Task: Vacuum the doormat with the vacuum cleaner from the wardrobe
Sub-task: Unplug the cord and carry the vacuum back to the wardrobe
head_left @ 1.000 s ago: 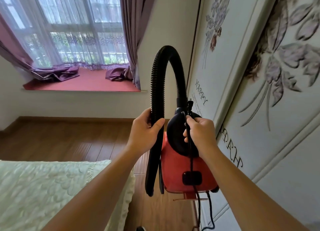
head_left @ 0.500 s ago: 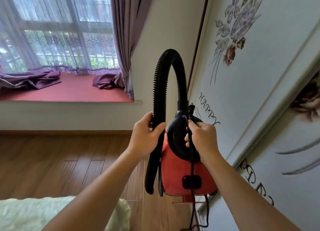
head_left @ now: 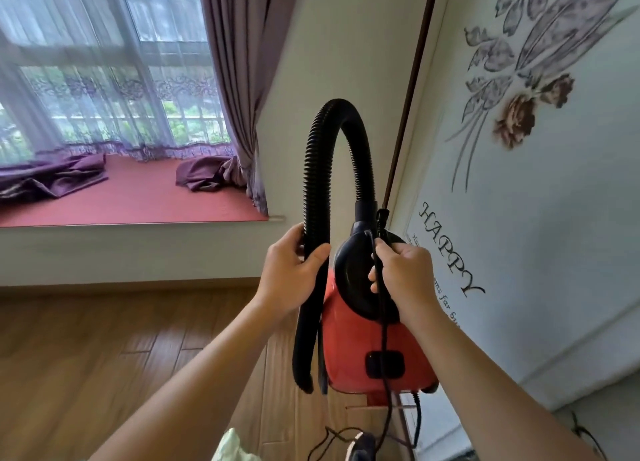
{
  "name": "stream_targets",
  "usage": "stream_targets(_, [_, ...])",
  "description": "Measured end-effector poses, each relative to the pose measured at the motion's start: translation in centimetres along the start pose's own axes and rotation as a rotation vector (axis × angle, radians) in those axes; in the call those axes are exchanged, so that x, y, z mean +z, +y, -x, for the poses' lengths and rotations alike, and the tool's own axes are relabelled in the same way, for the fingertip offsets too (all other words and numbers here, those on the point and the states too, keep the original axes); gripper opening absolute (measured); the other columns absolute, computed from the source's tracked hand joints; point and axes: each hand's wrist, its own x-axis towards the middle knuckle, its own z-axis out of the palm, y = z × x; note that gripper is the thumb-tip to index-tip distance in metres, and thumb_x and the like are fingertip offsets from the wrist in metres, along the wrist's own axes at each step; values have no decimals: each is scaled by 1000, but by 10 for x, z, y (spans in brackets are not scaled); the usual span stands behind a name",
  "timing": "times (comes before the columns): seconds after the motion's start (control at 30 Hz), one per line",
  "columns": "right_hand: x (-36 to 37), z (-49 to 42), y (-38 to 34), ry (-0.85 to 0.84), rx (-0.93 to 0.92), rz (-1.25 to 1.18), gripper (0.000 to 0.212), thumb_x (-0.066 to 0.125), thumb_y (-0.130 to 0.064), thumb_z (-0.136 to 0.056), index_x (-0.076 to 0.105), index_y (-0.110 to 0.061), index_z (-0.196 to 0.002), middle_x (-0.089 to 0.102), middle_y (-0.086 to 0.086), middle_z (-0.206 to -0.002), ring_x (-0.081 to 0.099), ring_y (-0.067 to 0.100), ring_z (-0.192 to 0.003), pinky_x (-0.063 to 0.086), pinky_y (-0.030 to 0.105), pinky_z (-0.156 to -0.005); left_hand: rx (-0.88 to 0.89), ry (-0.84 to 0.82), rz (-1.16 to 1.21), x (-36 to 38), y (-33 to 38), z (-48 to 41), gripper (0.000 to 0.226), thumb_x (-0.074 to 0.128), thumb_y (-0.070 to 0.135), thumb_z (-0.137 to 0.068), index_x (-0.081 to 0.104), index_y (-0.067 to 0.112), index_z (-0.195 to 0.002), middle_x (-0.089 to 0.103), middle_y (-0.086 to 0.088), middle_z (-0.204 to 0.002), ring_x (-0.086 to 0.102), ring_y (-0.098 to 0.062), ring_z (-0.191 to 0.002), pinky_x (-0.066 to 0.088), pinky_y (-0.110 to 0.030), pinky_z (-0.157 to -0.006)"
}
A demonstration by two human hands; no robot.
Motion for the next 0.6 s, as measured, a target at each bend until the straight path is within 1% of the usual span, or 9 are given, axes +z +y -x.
stream_targets(0.07, [8,-32,4,-9,9,1,33,60,-24,-98,68,-5,-73,61,10,-52,54,20,-40,48,30,-46,-12,10,-5,6,-15,-28,20,69,21,-90,69,24,-110,75,5,-97,72,-20,-93,58,-53,-87])
stream_targets(0.2, [22,-102,9,-18,33,11,34,59,-24,-99,68,-1,-75,62,9,-52,54,19,-39,47,27,-42,-31,21,-6,24,-39,-88,23,68,26,-87,70,22,-109,76,3,-97,72,-22,-93,58,-55,-86])
stream_targets(0.37, [38,-184,12,-44,84,16,34,58,-21,-100,67,4,-80,60,12,-54,52,18,-38,43,23,-38,-92,47,-15,49,-69,-153,17,69,27,-87,70,22,-103,75,2,-91,73,-23,-88,58,-57,-81])
stream_targets(0.6, [56,-267,24,-69,115,85,37,57,-24,-101,67,3,-78,62,9,-52,56,22,-41,47,29,-44,-177,26,-24,69,-109,-223,15,69,20,-93,70,23,-107,76,4,-94,73,-20,-89,60,-52,-83])
